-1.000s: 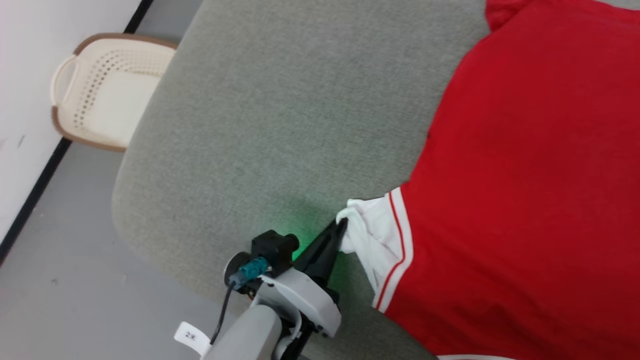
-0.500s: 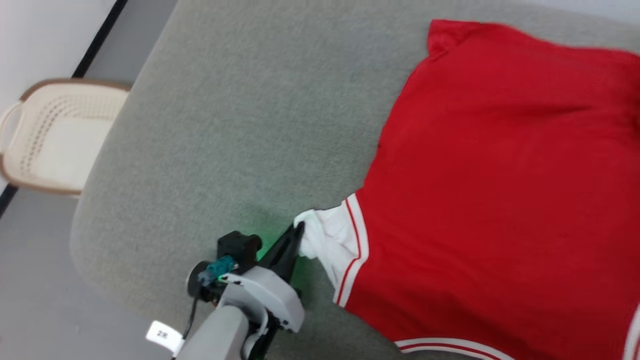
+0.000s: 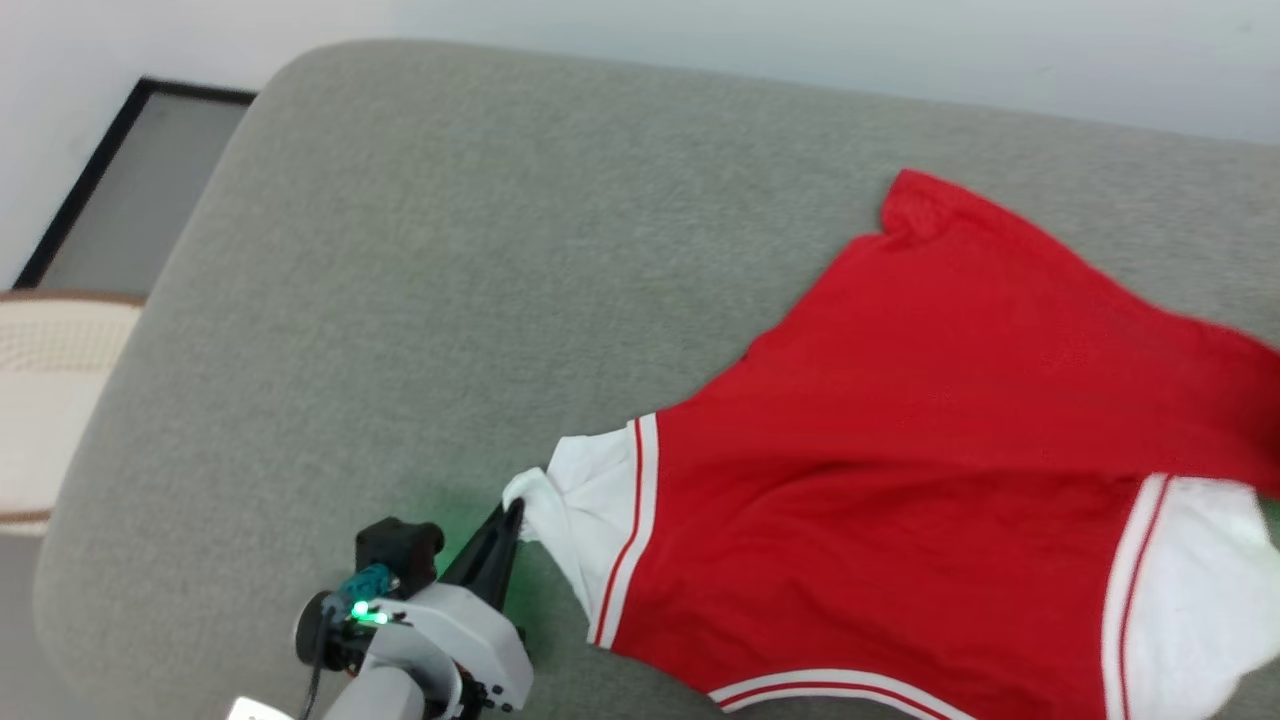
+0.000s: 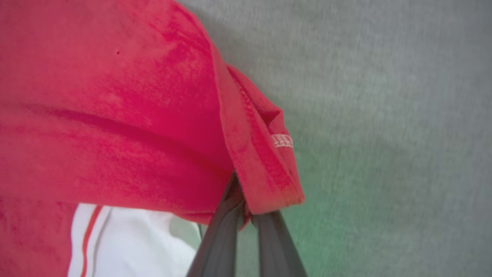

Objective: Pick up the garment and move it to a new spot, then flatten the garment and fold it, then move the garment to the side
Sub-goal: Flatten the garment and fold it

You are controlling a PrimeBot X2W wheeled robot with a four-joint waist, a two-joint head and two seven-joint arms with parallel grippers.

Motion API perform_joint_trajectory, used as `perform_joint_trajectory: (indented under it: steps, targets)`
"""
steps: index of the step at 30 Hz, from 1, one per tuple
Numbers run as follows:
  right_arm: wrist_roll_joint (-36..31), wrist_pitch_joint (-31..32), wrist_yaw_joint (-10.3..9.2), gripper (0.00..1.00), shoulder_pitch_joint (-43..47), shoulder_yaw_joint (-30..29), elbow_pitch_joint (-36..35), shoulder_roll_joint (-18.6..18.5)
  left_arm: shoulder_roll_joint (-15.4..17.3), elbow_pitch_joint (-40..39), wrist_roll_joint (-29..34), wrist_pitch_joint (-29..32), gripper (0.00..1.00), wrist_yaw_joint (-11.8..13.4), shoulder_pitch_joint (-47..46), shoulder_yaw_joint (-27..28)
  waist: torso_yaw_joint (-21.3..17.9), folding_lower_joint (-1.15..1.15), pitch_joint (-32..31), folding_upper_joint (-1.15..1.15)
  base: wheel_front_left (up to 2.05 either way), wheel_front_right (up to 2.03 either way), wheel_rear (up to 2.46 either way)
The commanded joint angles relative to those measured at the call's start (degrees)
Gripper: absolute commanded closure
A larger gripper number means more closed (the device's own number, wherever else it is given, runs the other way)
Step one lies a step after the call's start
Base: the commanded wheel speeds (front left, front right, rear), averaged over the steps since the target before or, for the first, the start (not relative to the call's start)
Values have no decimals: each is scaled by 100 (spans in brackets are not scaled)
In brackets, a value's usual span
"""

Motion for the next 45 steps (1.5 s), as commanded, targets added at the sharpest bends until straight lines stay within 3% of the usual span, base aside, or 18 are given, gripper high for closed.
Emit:
perform_joint_trajectory:
  steps: [1,8,15,20,25,26,27,28,29,37,45]
  targets:
    - [121,-25,-7,100,512,-243,-282,-4,58,-25,27,1,100,20,114,65,-360,0,-315,0,0,0,0]
    - [191,147,-7,100,2074,-1018,-1122,307,140,-102,48,1,100,28,229,163,-543,0,-400,0,0,0,0]
    - [-323,398,-7,100,3404,-1977,-2045,1093,194,-162,67,0,100,39,227,227,-750,0,-277,0,0,0,0]
    - [-747,534,-8,100,3564,-2266,-2244,1573,202,-196,87,1,100,37,75,213,-838,0,-41,0,0,0,0]
    - [-1172,527,-15,100,3207,-2275,-1800,1969,164,-168,131,1,100,34,-69,153,-851,0,109,0,0,0,0]
    - [-1274,501,-29,97,3123,-2261,-1638,2016,168,-154,124,1,100,33,-87,146,-852,0,119,0,0,0,0]
    - [-1337,501,-35,83,3048,-2232,-1480,2069,170,-134,130,1,100,32,-97,128,-852,0,120,0,0,0,0]
    - [-1409,498,-35,56,2964,-2192,-1344,2124,165,-113,130,1,100,31,-105,111,-854,0,110,0,0,0,0]
    - [-1462,469,-39,0,2884,-2173,-1212,2166,162,-96,120,2,100,29,-115,100,-855,0,91,0,0,0,0]
    - [-1627,529,-43,0,2593,-2077,-939,2084,218,33,29,1,100,26,51,114,-950,0,-259,0,0,0,0]
    - [-1557,341,-7,0,2892,-2292,-2191,1748,268,-25,-25,1,100,67,345,224,-1110,0,-609,0,0,0,0]
